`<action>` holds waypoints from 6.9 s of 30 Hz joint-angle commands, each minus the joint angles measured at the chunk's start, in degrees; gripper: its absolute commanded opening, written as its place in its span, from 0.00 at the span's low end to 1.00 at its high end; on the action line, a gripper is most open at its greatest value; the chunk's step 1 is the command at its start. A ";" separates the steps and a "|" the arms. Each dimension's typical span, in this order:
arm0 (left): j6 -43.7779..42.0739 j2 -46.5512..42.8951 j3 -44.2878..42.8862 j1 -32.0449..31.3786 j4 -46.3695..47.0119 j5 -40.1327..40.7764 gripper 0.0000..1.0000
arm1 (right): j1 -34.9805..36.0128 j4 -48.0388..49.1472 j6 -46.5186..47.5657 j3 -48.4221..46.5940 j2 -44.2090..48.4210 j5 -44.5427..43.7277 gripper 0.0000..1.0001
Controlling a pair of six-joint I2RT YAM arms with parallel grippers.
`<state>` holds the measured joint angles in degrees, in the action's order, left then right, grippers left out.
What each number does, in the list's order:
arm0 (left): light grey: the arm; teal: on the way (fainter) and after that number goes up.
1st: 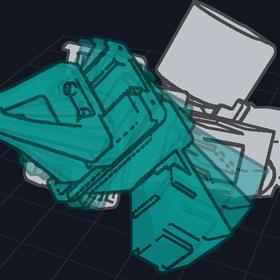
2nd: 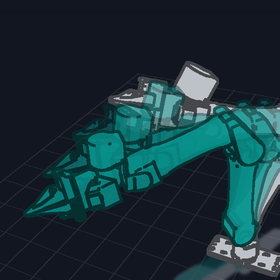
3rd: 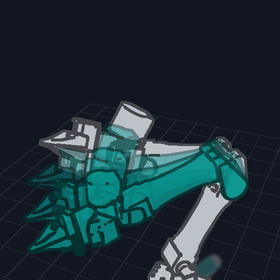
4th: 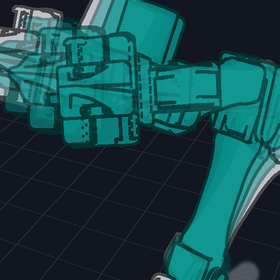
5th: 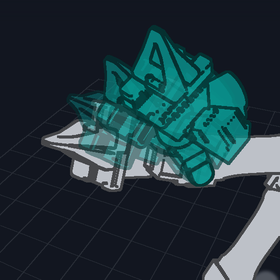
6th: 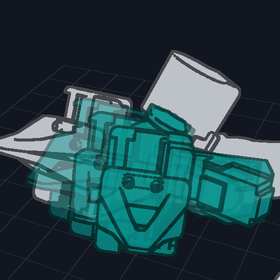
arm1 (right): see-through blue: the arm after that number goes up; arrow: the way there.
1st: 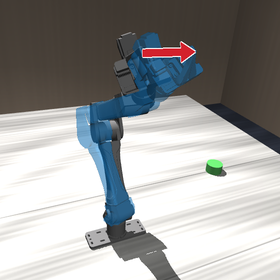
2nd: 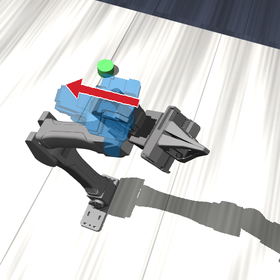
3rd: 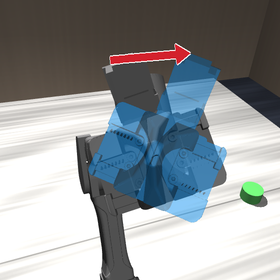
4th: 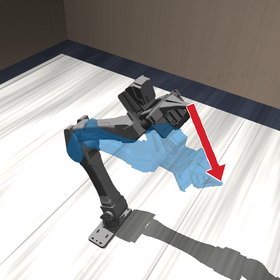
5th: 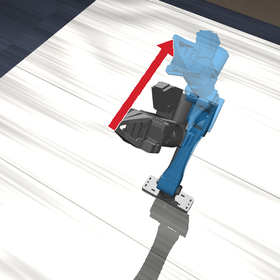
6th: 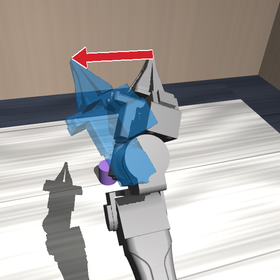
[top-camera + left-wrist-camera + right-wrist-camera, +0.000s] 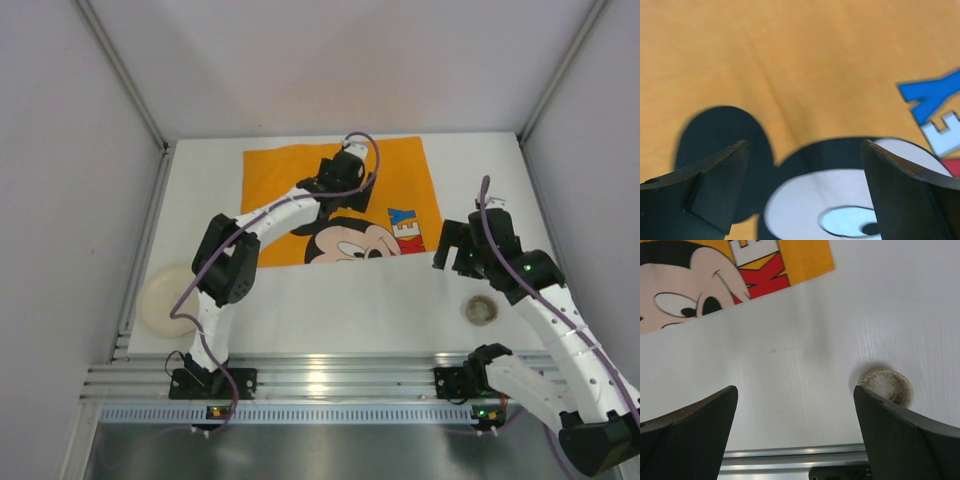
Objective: Set the dinner table for one person
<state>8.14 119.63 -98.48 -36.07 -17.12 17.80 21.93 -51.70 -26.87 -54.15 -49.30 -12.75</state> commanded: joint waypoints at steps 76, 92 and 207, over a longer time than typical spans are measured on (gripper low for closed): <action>6.53 -27.16 19.63 -7.61 -18.12 3.99 0.99 | -1.54 -4.53 0.41 -62.70 -75.87 -0.35 0.00; 17.32 -39.74 32.11 -1.82 -27.41 11.03 0.99 | -0.93 -3.15 1.03 -84.37 -95.20 8.18 0.74; 6.02 -38.26 41.70 32.36 -26.74 -5.37 0.67 | -15.78 -0.33 1.03 0.37 -10.73 17.32 0.87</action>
<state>18.52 79.40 -57.14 -7.27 -47.94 19.49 6.55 -54.28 -27.20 -51.75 -59.11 3.57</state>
